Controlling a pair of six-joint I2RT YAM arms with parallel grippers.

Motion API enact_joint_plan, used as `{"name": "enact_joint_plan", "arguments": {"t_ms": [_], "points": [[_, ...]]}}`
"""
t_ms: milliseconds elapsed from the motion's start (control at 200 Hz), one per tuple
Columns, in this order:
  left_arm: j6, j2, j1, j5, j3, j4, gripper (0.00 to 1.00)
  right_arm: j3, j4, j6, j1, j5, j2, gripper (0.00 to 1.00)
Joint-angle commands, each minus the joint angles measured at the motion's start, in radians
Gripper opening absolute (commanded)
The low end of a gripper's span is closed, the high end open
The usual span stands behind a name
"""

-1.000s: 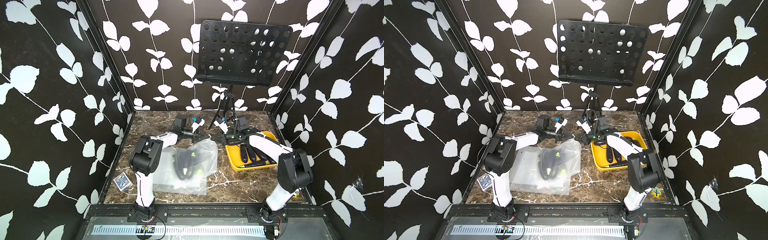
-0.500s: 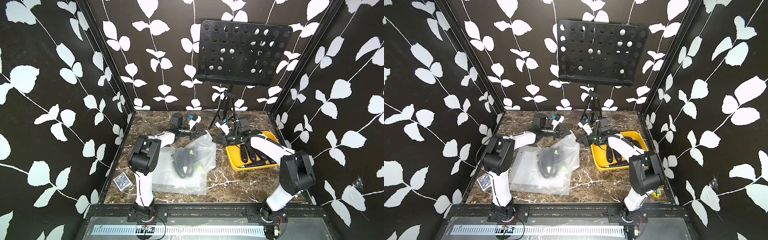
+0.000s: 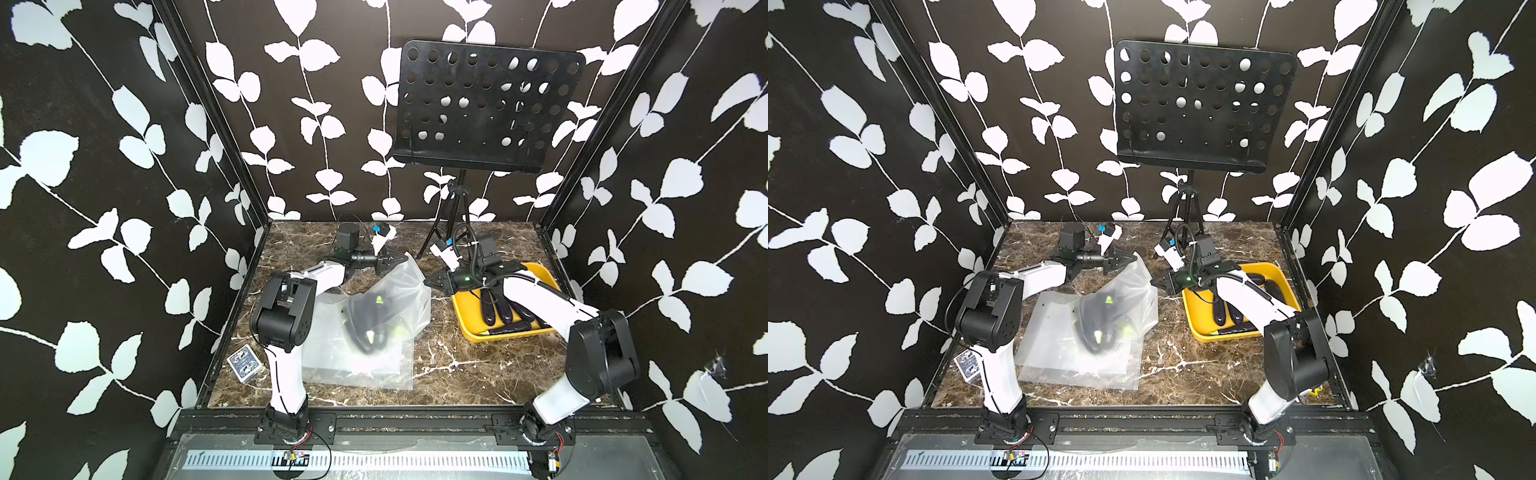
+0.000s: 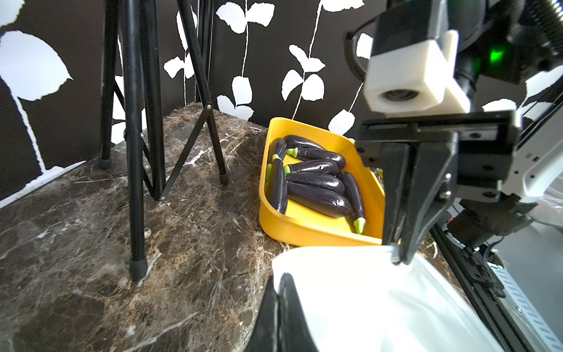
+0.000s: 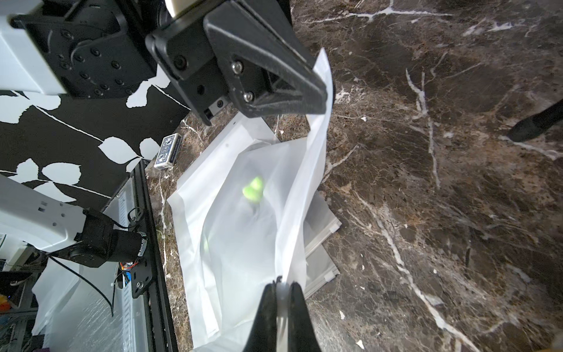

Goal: Place the eggplant in a zip-top bag and seal the zipper
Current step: Zip the zipper on the zipper food storage bag.

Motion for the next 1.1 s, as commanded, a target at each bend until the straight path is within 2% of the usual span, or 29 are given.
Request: {"name": "enact_joint_plan", "arguments": {"t_ms": [0,550,1090], "points": [[0.02,-0.061,0.059,-0.149,0.026,0.038,0.0,-0.027,-0.178,-0.011,0.016,-0.012,-0.044,0.03],[0.015,-0.047,0.062,-0.237,0.033,0.047,0.0,-0.086,-0.251,0.032,0.057,0.049,-0.134,0.03],[0.01,-0.033,0.069,-0.233,0.041,0.037,0.0,-0.165,-0.338,0.045,0.07,0.099,-0.224,0.04]]}}
